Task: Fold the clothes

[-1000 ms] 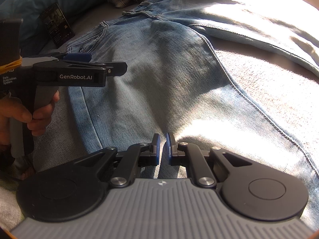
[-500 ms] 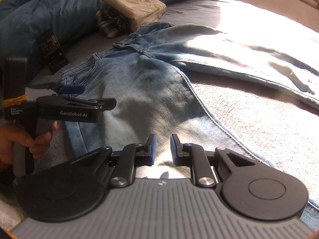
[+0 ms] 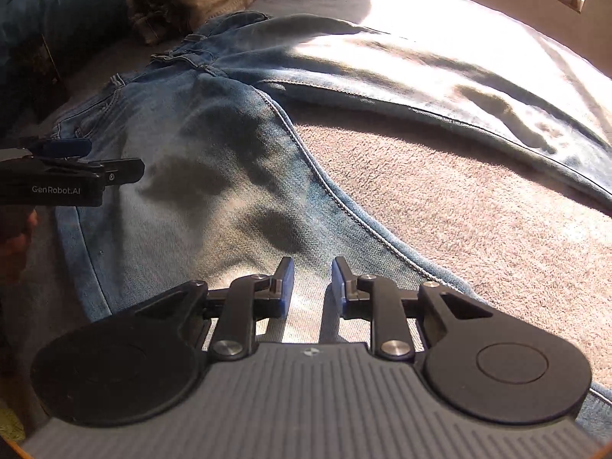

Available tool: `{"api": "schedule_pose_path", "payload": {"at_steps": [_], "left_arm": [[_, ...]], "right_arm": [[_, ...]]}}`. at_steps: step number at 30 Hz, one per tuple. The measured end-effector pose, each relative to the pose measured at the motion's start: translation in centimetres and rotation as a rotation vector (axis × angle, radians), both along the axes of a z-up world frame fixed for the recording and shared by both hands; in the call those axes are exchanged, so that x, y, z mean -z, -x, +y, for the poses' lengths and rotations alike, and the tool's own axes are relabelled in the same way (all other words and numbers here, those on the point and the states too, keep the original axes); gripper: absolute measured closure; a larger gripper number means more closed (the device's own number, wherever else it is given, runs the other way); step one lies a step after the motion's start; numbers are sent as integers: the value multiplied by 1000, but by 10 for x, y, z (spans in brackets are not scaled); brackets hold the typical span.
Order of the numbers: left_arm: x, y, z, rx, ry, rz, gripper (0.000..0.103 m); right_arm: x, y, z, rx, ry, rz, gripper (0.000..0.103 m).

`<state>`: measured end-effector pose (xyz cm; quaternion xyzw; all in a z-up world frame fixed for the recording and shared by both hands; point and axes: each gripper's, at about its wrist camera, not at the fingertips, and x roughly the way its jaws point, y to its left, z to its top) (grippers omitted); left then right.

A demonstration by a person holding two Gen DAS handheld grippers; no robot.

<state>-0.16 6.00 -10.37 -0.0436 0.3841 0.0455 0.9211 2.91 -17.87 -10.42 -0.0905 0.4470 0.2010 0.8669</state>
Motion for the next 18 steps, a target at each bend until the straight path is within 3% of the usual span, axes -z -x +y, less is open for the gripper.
{"api": "schedule_pose_path", "payload": {"at_steps": [8,18], "left_arm": [[-1,0,1,-2,-1,3,0],[0,0,1,-5,1,5,0]], "right_arm": [[7,-4,-9,57,11,30,82],[-13,5,-7,5,-78,-48,82]]}}
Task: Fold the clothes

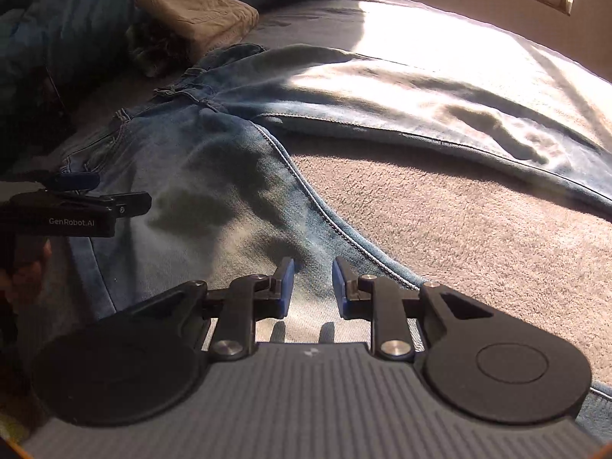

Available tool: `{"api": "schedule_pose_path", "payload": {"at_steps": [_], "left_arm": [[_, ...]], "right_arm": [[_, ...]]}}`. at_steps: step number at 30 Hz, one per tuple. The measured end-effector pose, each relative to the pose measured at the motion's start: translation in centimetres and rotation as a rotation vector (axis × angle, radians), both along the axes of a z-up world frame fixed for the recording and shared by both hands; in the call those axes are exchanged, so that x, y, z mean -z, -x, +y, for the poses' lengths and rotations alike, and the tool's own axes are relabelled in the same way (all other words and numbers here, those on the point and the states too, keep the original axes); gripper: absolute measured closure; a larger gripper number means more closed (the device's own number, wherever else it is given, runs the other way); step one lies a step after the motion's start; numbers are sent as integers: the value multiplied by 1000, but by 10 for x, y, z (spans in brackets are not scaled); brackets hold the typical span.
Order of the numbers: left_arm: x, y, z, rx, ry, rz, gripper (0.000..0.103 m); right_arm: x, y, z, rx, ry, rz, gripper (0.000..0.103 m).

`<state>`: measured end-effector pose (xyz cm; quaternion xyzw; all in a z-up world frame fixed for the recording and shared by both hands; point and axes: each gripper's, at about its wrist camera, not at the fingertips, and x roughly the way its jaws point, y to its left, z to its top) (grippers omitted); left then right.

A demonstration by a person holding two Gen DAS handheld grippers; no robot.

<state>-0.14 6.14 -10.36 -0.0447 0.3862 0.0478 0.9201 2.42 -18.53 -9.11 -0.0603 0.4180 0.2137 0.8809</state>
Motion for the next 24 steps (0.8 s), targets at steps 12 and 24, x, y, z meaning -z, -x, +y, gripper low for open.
{"api": "schedule_pose_path", "payload": {"at_steps": [12,24], "left_arm": [[0,0,0,-1,-3,-1,0],[0,1,-1,0,-5,0,0]], "right_arm": [[-4,10,15,-106,-25,-21,82],[1,14,20,-140,-29,1,82]]}}
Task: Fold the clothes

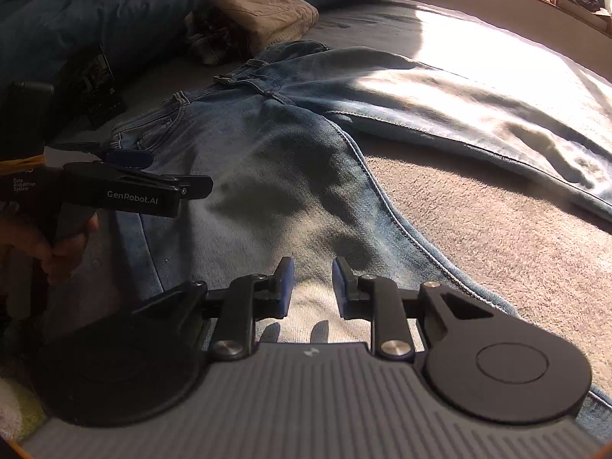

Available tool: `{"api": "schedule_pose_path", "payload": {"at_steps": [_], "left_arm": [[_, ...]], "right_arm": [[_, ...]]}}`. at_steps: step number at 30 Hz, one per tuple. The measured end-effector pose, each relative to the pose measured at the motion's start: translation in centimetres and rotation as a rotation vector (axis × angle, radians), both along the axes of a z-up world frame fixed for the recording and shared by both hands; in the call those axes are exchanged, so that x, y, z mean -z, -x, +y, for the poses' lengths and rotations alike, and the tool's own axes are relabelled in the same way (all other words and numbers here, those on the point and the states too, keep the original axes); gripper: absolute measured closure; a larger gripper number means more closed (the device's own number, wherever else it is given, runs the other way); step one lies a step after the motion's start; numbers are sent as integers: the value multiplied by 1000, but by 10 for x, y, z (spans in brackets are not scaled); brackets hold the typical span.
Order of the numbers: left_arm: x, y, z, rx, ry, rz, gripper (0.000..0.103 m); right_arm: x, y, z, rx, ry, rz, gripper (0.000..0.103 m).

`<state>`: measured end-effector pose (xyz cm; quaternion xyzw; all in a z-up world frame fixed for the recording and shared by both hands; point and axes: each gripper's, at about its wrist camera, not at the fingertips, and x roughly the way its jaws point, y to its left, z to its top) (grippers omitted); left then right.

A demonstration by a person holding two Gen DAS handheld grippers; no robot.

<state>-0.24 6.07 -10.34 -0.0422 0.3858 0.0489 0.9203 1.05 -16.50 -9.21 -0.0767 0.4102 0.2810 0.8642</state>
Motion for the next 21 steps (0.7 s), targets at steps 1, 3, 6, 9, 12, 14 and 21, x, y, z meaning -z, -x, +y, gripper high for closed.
{"api": "schedule_pose_path", "payload": {"at_steps": [1,3,6,9,12,14,21], "left_arm": [[0,0,0,0,0,0,0],[0,1,0,1,-1,-1,0],[0,1,0,4,1,-5,0],[0,2,2,12,5,-7,0],[-1,3,4,26,10,-6,0],[-1,3,5,36,-1,-3,0],[-7,5,12,22,-26,62,0]], "right_arm": [[0,0,0,-3,0,0,82],[0,1,1,-8,1,0,82],[0,1,2,-15,2,0,82],[-2,3,1,-16,6,-3,82],[-6,6,-2,-24,3,-21,82],[-9,10,-6,-33,-10,-29,82],[4,26,-10,-111,-77,21,82]]}}
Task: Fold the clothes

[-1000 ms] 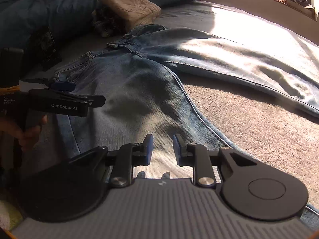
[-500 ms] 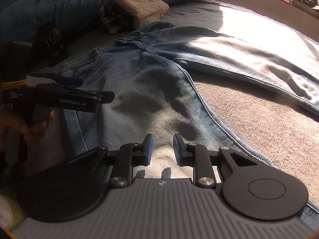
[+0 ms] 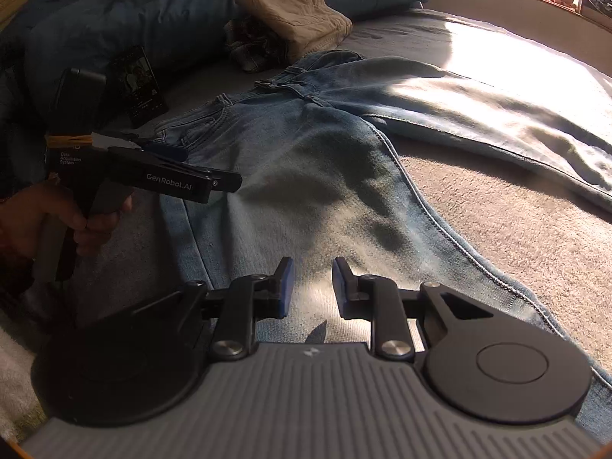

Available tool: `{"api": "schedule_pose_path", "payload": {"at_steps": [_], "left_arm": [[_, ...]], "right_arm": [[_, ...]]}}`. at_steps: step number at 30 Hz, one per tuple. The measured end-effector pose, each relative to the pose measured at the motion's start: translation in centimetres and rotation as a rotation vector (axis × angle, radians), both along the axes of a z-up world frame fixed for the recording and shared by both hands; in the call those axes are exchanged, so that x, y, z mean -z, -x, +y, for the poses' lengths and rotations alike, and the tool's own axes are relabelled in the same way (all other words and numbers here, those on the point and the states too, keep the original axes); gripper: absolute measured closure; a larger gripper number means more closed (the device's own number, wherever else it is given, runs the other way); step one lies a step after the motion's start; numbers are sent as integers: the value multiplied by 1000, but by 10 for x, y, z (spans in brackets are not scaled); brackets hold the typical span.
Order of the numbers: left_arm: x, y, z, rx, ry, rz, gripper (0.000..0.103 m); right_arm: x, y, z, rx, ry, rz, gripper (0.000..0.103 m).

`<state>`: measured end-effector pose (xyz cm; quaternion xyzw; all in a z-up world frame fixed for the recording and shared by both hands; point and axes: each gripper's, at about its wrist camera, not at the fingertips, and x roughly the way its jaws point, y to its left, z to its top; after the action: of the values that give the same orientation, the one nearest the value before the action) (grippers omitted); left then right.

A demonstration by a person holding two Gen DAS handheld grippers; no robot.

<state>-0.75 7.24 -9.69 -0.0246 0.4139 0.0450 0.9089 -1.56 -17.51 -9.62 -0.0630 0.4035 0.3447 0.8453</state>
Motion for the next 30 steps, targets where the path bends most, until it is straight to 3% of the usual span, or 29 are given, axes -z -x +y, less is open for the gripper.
{"api": "schedule_pose_path", "payload": {"at_steps": [3,10,13,17,22,27,30], "left_arm": [[-7,0,1,-18,-51,30,0],[-34,1,-11,-19,-134,-13,0],[-34,-4,-27,-5,-124,-36,0],[-24,-11,-52,29,-107,-30,0],[-16,-13,-77,79,-100,-48,0],[-14,-14,-81,68,-91,-50,1],[-18,-6,-73,32,-77,-75,1]], "right_arm": [[19,9,4,-46,3,57,82],[11,28,-12,-29,-79,-29,82],[10,30,-31,27,-85,-38,82],[24,32,-54,82,-83,26,82],[16,46,-84,152,-107,-16,83],[13,35,-128,325,-110,-16,82],[11,20,-130,312,-117,-34,81]]}}
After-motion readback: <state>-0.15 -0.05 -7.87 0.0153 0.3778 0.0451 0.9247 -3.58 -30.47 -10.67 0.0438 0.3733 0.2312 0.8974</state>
